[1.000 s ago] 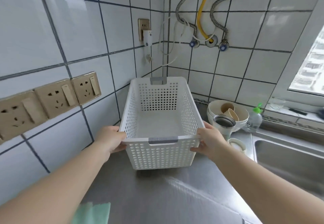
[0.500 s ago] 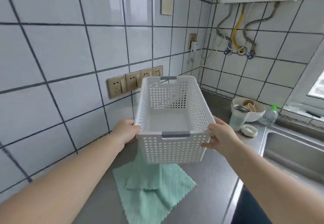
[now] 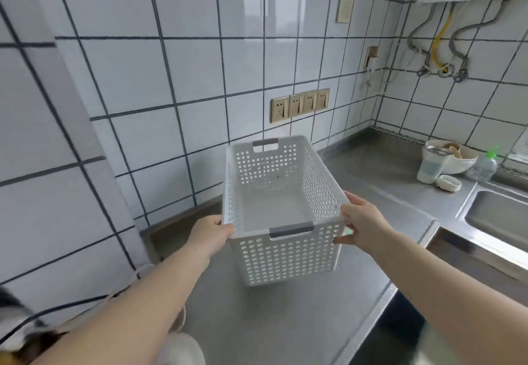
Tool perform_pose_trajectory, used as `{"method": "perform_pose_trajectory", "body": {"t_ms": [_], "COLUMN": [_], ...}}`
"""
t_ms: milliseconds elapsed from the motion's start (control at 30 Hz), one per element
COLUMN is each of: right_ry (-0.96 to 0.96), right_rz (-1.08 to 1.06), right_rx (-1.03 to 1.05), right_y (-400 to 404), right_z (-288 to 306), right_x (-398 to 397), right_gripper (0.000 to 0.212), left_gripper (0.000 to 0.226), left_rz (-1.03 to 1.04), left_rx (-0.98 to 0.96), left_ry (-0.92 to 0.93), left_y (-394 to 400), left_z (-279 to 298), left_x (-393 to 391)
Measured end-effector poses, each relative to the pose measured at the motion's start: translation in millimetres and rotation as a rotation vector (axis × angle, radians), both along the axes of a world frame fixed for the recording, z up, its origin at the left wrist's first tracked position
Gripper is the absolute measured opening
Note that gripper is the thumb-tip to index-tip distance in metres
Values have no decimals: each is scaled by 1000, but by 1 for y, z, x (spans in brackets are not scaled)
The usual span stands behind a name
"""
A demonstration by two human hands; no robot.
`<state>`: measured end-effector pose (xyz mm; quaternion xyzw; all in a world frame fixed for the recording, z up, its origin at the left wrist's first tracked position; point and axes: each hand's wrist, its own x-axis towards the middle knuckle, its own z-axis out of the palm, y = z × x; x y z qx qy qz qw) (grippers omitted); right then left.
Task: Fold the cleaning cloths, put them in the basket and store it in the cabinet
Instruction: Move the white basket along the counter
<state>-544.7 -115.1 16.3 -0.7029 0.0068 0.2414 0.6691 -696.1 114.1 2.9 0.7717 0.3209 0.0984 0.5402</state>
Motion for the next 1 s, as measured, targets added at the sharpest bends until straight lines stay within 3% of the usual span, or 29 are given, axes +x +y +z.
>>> {"method": "perform_pose_trajectory", "body": {"t_ms": [333,467,733,1000], "right_ry": [95,106,70,156], "right_rz": [48,115,250,318], "right_rx": [17,-26,-109,-115], "right_y": [66,83,115,131], "right_z": [-42,-44,-46,-70], "right_x": [-32,-25,-9,18], "right_gripper": [59,59,48,60], "left_gripper": [27,39,41,48], "left_rz": [171,162,172,216], "left_rx": [-18,-48,-80,-100], "left_ry": [8,39,90,119], "left_y": [18,20,18,29], "left_z": [-25,-29,-42,-47], "left_x": [-80,-90,-100,-89]}}
